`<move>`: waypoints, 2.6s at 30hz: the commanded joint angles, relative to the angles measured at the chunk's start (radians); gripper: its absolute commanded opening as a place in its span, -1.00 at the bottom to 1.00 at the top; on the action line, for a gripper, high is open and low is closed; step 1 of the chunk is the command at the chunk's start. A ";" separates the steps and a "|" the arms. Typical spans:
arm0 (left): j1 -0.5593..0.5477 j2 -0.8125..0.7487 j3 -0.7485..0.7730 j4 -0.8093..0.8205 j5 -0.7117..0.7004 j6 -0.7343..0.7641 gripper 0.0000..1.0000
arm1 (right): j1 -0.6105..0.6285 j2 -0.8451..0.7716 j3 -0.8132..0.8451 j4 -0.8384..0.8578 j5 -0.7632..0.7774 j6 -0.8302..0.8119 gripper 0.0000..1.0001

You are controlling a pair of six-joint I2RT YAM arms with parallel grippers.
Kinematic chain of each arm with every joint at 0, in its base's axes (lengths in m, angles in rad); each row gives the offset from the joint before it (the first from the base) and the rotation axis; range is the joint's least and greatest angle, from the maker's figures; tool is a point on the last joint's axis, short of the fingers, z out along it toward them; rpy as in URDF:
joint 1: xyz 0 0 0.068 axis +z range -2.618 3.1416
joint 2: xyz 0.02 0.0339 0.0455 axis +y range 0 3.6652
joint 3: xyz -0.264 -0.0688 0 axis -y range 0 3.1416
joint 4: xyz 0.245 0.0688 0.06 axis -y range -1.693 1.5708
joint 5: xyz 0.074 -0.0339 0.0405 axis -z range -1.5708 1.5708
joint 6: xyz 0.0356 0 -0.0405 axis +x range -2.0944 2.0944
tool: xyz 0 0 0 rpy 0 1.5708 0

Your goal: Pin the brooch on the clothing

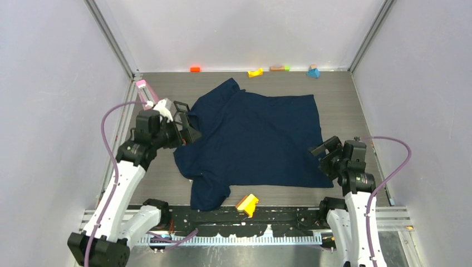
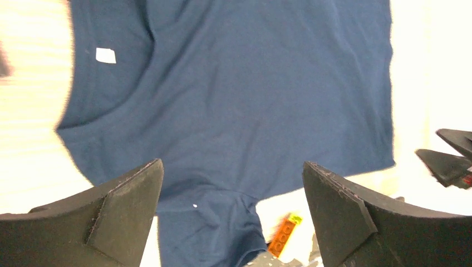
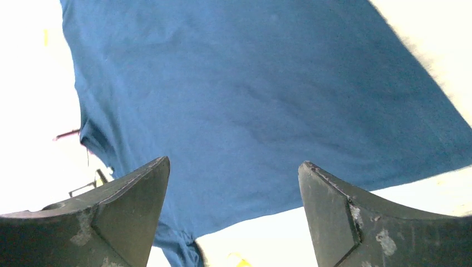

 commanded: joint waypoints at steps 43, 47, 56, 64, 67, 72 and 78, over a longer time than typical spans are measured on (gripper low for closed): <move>0.150 0.842 0.249 0.225 -0.676 0.314 0.35 | 0.019 0.041 0.011 0.161 -0.364 -0.127 0.71; 0.164 0.855 0.248 0.224 -0.682 0.321 0.35 | 0.020 0.044 0.011 0.162 -0.367 -0.126 0.71; 0.183 0.891 0.259 0.206 -0.659 0.323 0.41 | 0.020 0.042 -0.003 0.176 -0.379 -0.116 0.71; 0.187 0.914 0.267 0.195 -0.638 0.321 0.42 | 0.020 0.046 -0.012 0.186 -0.380 -0.115 0.72; 0.190 0.926 0.270 0.192 -0.635 0.321 0.42 | 0.020 0.045 -0.015 0.186 -0.381 -0.115 0.72; 0.189 0.929 0.270 0.188 -0.612 0.316 0.30 | 0.020 0.045 -0.021 0.183 -0.379 -0.119 0.71; 0.184 0.887 0.255 0.194 -0.599 0.313 0.11 | 0.020 0.044 -0.031 0.188 -0.378 -0.116 0.69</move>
